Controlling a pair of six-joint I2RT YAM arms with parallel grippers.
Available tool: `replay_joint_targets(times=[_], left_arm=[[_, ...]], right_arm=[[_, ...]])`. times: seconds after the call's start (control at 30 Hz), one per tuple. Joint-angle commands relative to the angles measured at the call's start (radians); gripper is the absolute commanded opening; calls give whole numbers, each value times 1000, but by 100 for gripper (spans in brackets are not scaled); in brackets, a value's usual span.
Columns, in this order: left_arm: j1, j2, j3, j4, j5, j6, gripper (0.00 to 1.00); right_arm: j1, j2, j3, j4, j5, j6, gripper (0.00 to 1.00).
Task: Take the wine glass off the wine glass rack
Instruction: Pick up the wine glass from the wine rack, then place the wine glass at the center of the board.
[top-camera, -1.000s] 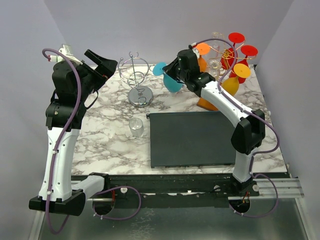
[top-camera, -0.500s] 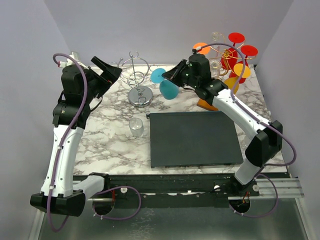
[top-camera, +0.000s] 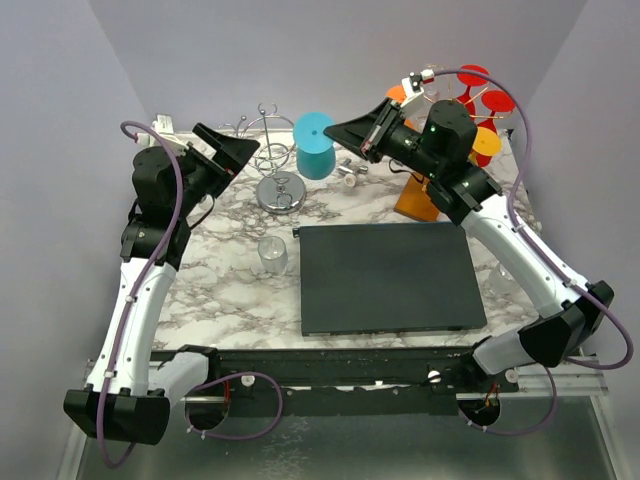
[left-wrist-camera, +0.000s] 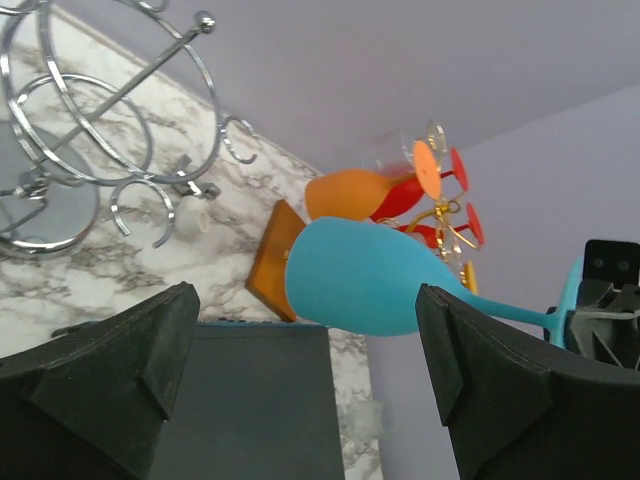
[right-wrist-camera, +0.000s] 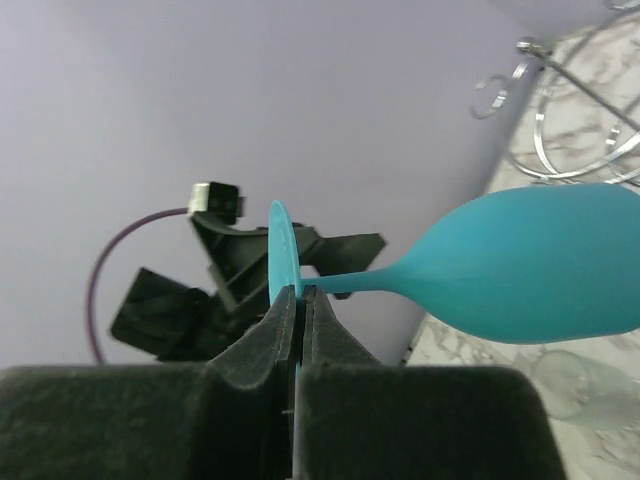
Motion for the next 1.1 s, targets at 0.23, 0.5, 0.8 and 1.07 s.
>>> replay_joint_targets(times=[0.23,0.5,0.8,1.07], left_arm=[[16,-7,-168,691,303,-240,96],[56,33,-190,1018,445,-380,94],[81,103,-186,1355,574,-580,86],[83,171,-158,1692,608,-819,61]], right_arm=[[0,13,190,221,-221,166,1],[-3,55,258,300,-292,255,1],[-18,76,293,386,-409,353,0],[-66,69,282,441,-510,432,0]])
